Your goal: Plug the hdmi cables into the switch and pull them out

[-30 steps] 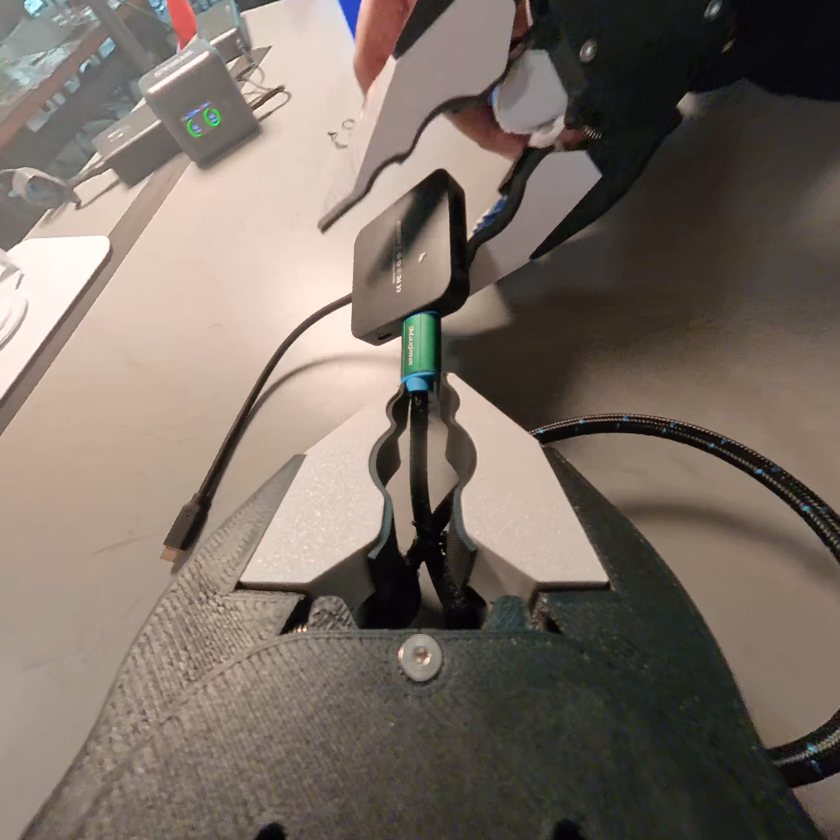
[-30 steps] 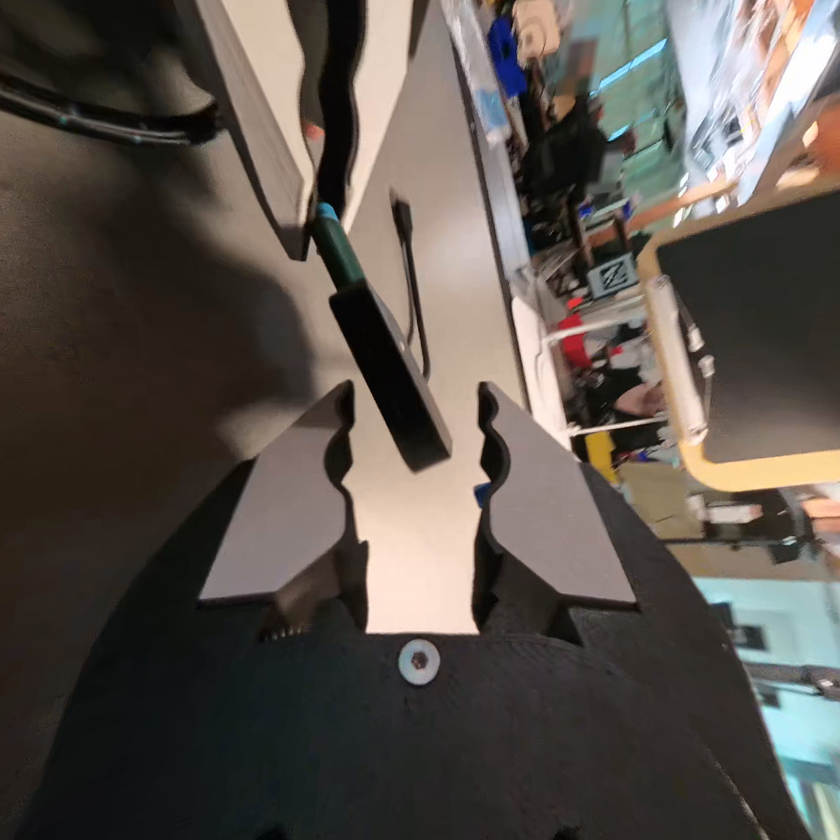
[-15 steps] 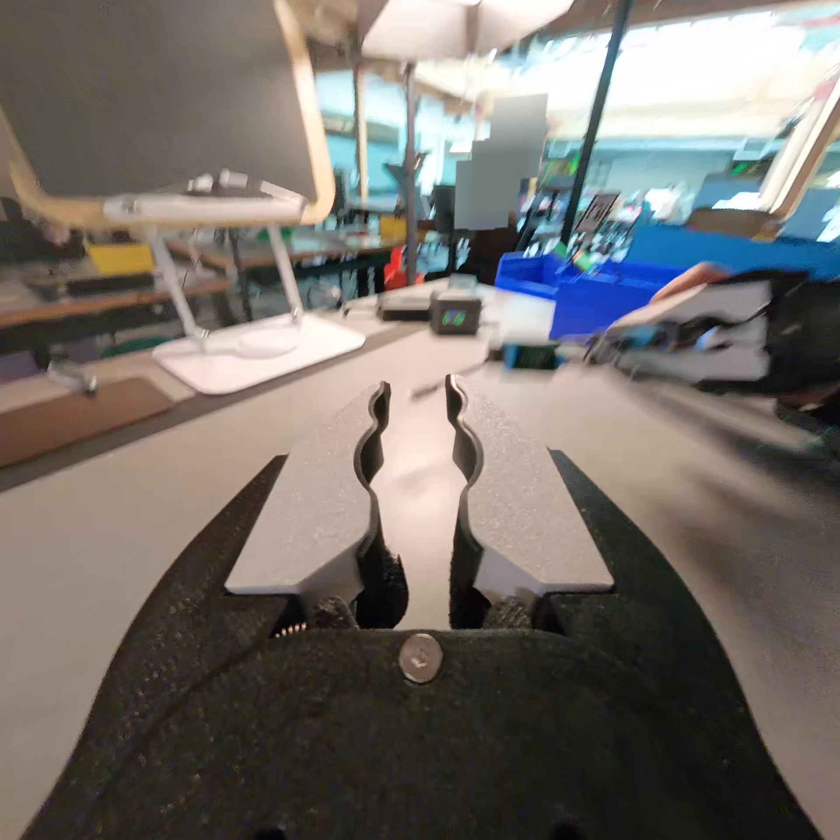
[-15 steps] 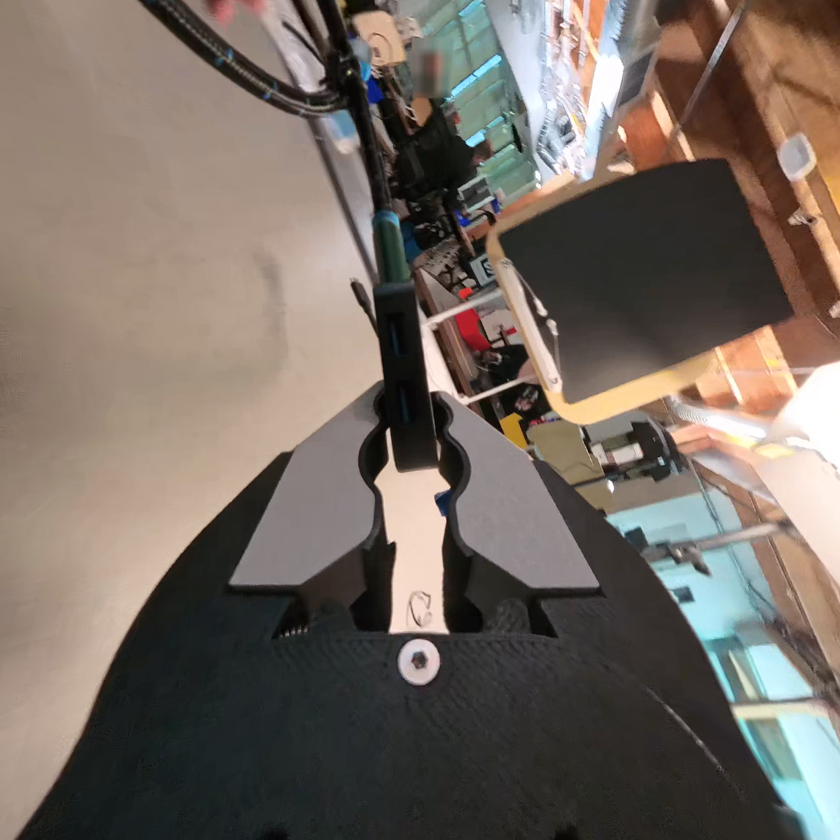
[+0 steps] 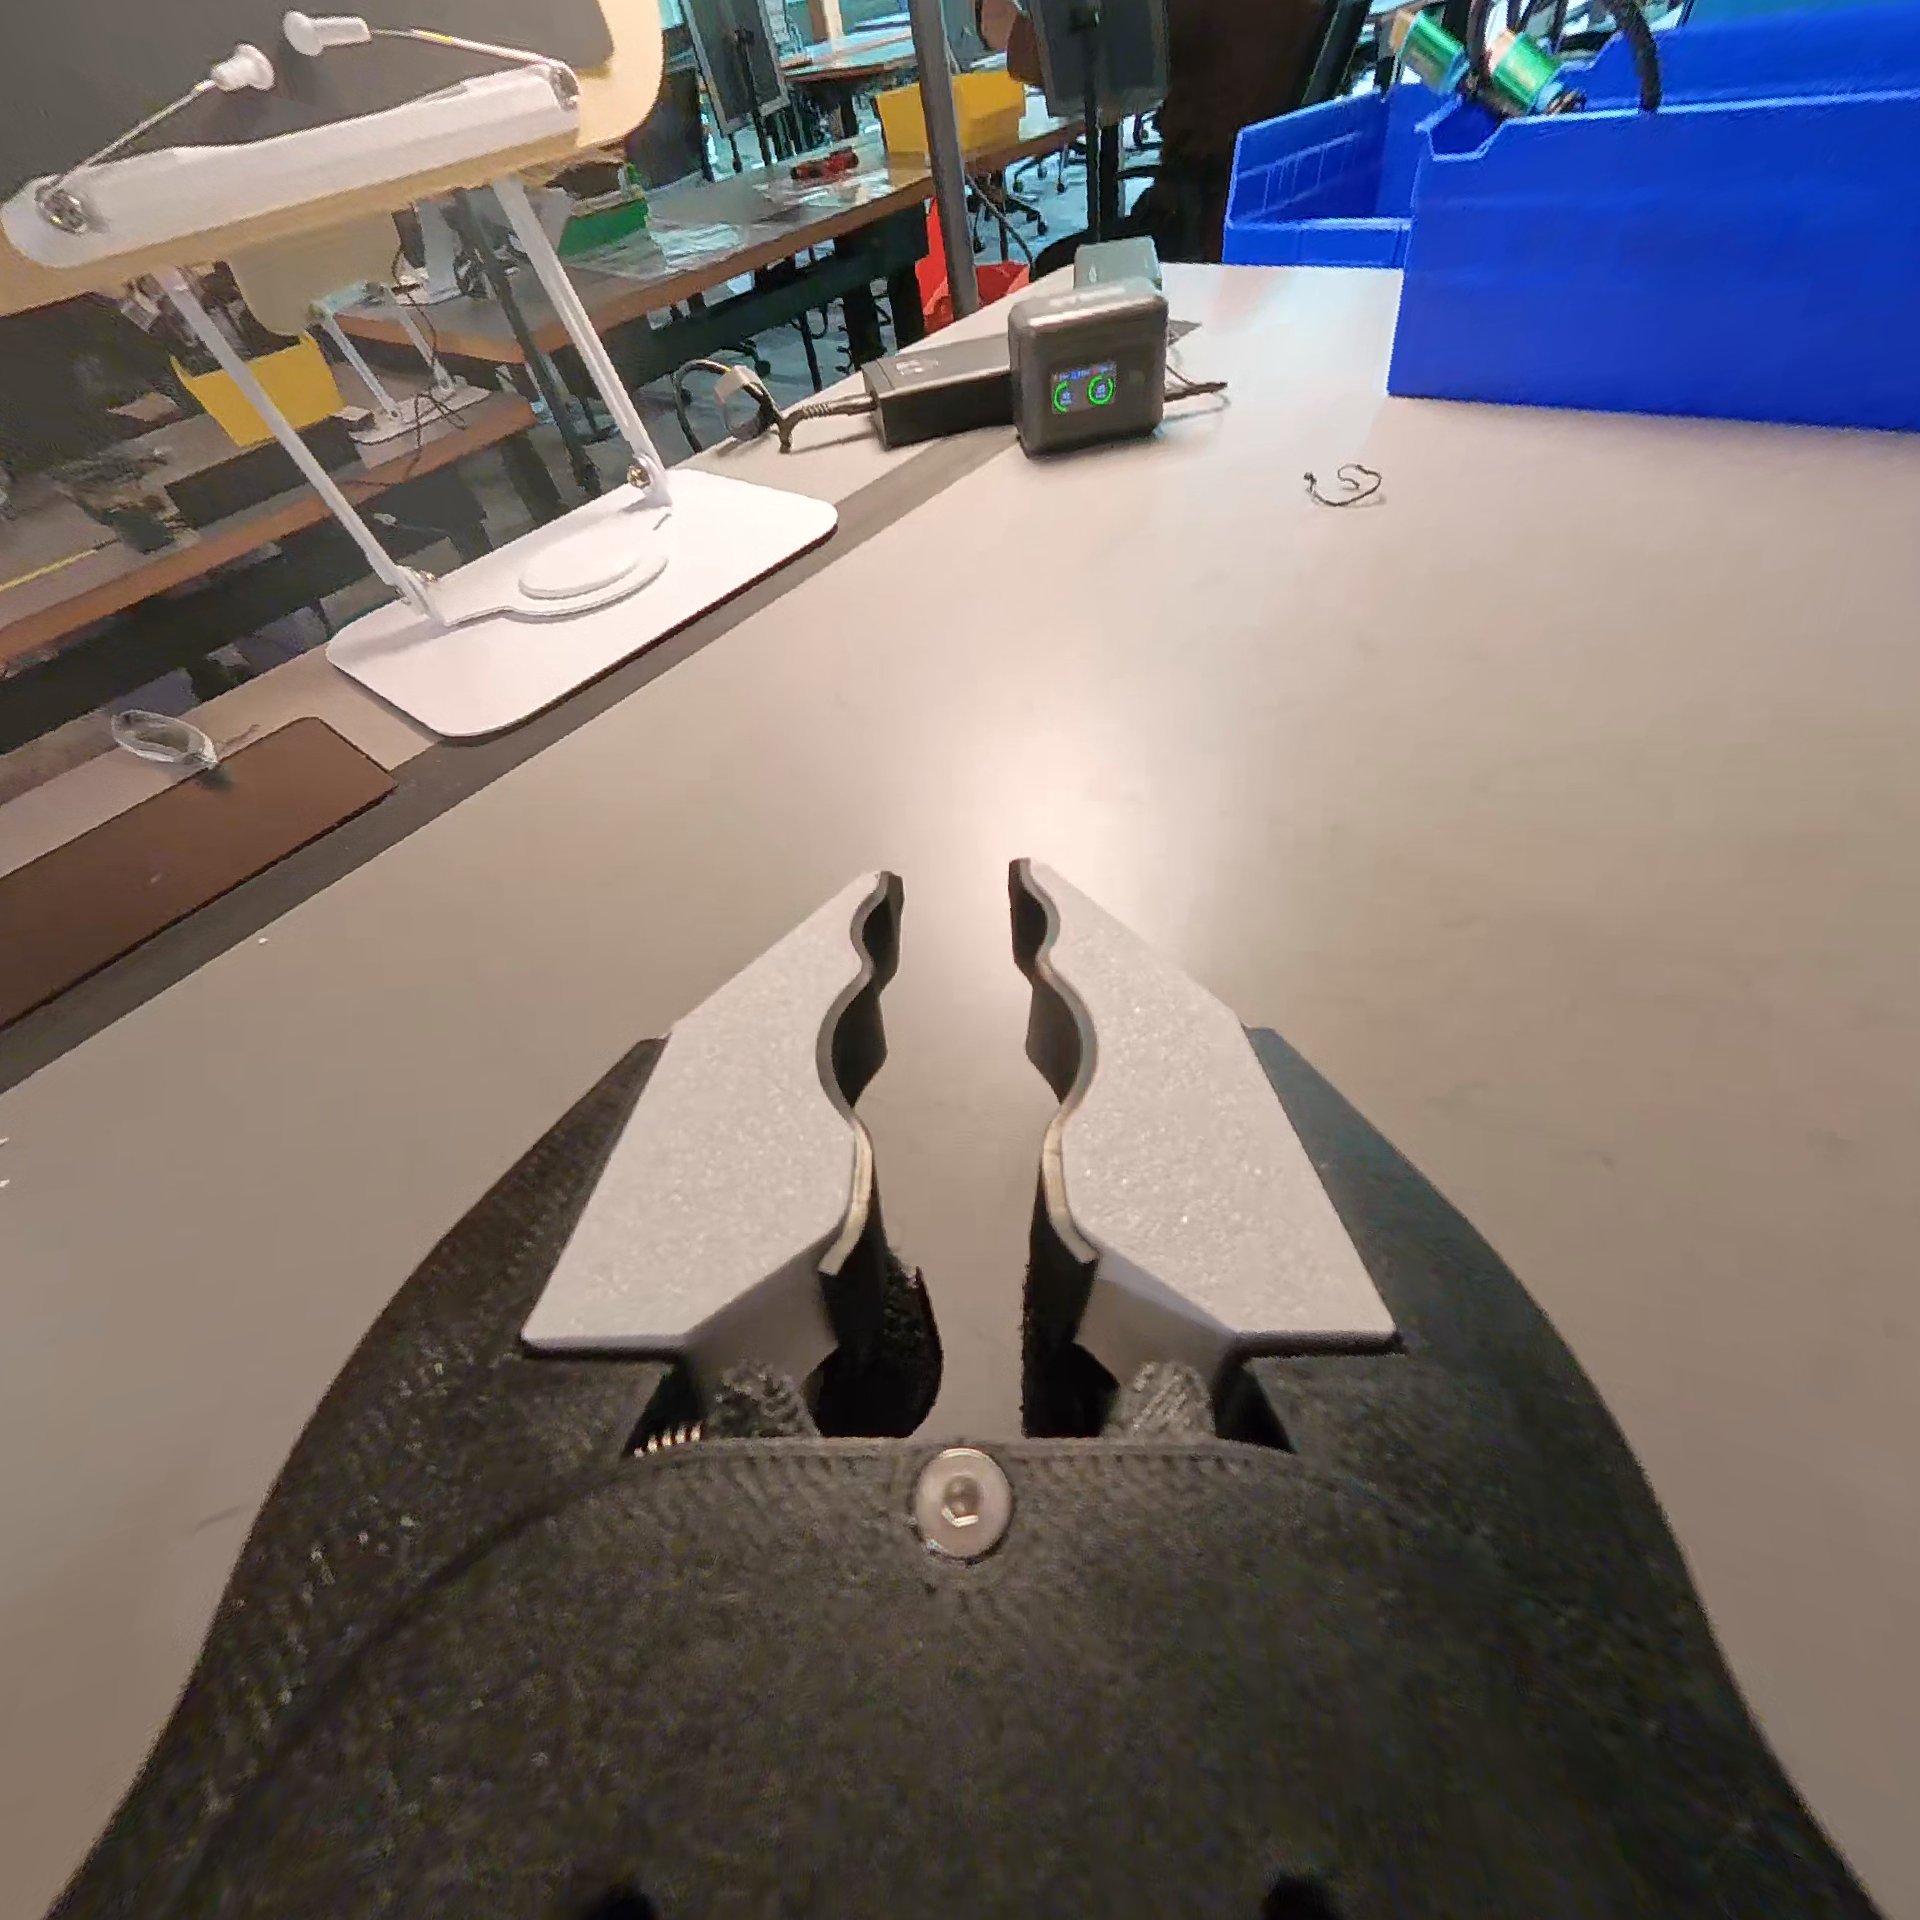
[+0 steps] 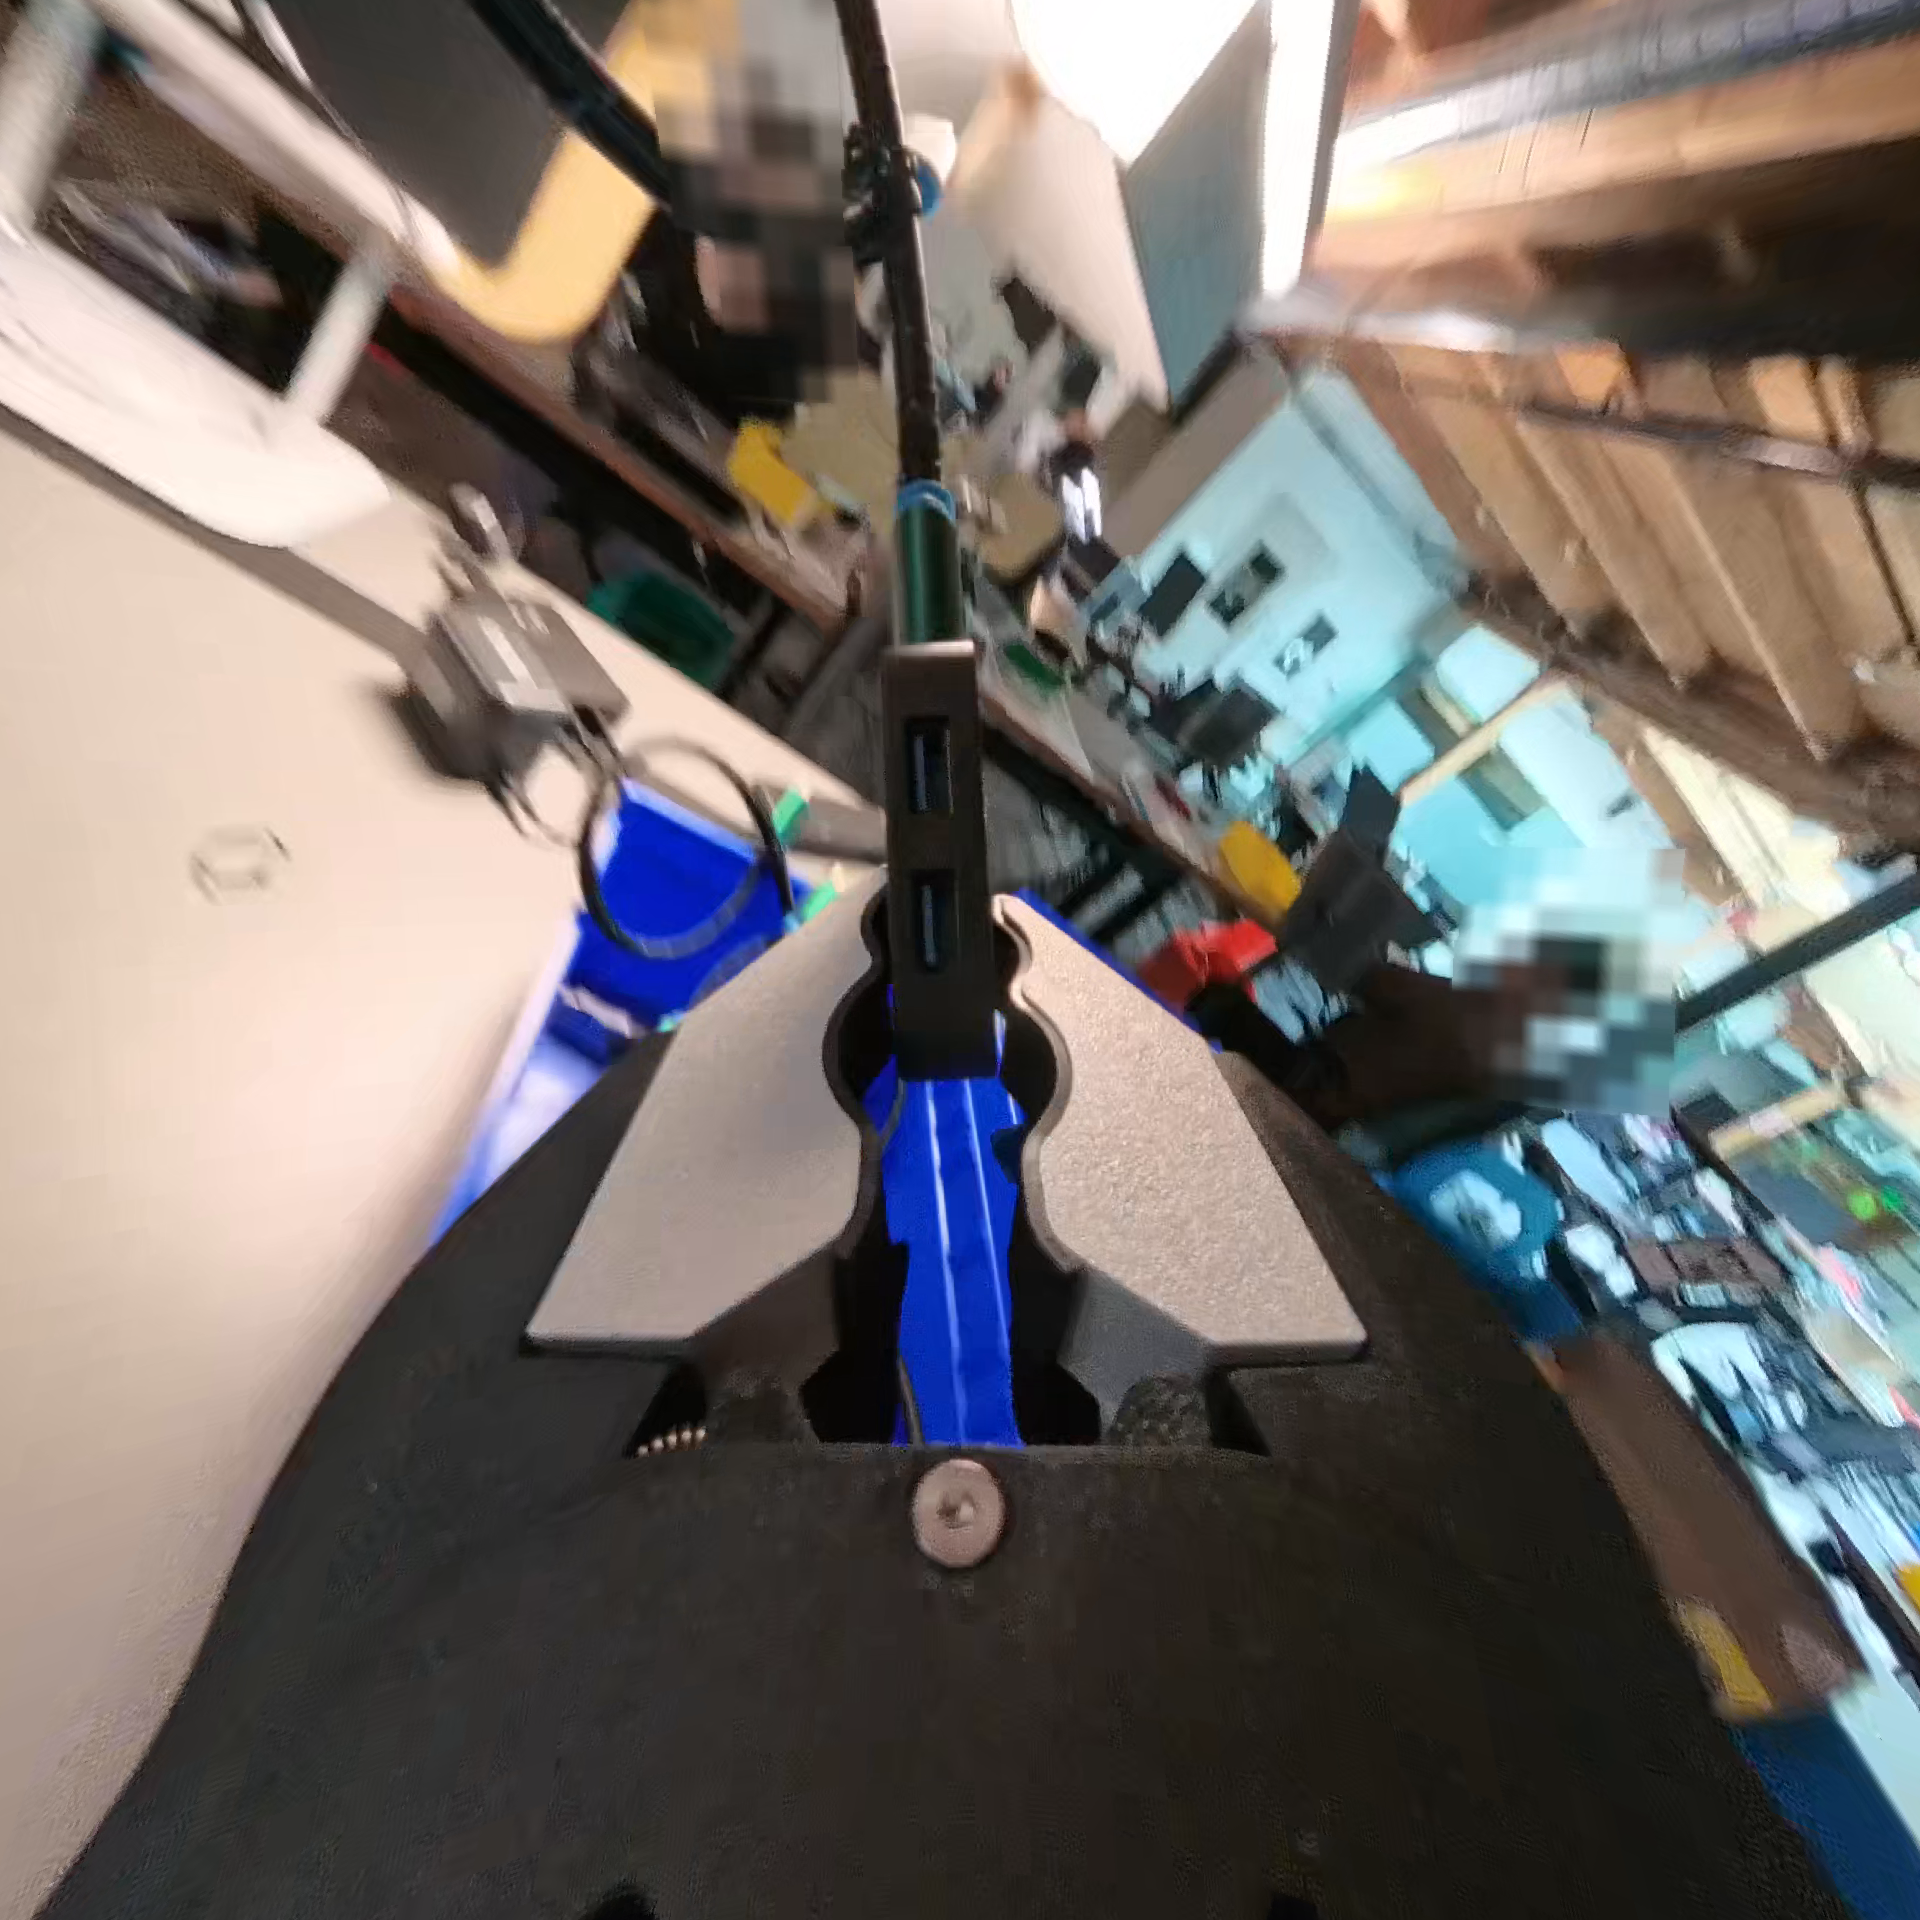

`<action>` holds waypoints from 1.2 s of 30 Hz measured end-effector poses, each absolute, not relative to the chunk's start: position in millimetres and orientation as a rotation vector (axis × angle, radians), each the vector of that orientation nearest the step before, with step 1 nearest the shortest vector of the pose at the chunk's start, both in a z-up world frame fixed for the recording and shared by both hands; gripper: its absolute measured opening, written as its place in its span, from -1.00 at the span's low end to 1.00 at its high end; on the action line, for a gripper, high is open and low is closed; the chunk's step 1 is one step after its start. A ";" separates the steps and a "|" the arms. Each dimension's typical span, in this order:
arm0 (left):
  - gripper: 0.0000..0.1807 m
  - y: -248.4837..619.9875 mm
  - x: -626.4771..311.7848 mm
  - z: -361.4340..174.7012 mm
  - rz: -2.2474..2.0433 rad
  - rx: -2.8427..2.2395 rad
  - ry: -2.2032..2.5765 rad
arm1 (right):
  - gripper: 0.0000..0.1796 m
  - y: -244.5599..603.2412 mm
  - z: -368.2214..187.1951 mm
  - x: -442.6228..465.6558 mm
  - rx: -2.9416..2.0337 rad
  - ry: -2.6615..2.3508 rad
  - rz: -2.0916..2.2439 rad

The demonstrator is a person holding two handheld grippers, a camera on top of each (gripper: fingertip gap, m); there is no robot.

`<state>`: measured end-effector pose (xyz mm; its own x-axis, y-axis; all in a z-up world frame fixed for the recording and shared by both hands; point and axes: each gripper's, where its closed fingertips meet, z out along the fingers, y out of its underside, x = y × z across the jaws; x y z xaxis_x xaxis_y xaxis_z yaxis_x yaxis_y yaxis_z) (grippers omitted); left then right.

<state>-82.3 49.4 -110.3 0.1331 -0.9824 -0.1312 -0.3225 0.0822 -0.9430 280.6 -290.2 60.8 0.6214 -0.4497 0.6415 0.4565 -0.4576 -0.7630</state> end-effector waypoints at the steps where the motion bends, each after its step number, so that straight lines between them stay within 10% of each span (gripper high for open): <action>1: -0.76 48.6 -82.0 -111.1 -0.837 -1.420 1.376 | -0.85 -298.8 41.8 294.4 -1.828 0.035 -1.047; 10: -0.77 47.0 -82.0 -113.0 -0.811 -1.425 1.378 | -0.82 -328.1 -118.6 333.5 -2.485 0.191 -0.866; 16: -0.76 42.3 -89.2 -114.0 -0.794 -1.434 1.373 | -0.33 -332.4 -93.9 313.0 -2.415 0.239 -0.534; 25: -0.06 26.9 -154.7 -140.3 -0.603 -1.695 1.297 | -0.24 -349.4 -60.2 227.1 -1.835 0.297 -0.207; 36: 0.14 67.7 -419.7 -79.3 -0.008 -1.756 0.496 | -0.12 -328.9 -95.0 225.2 -2.011 0.224 -0.442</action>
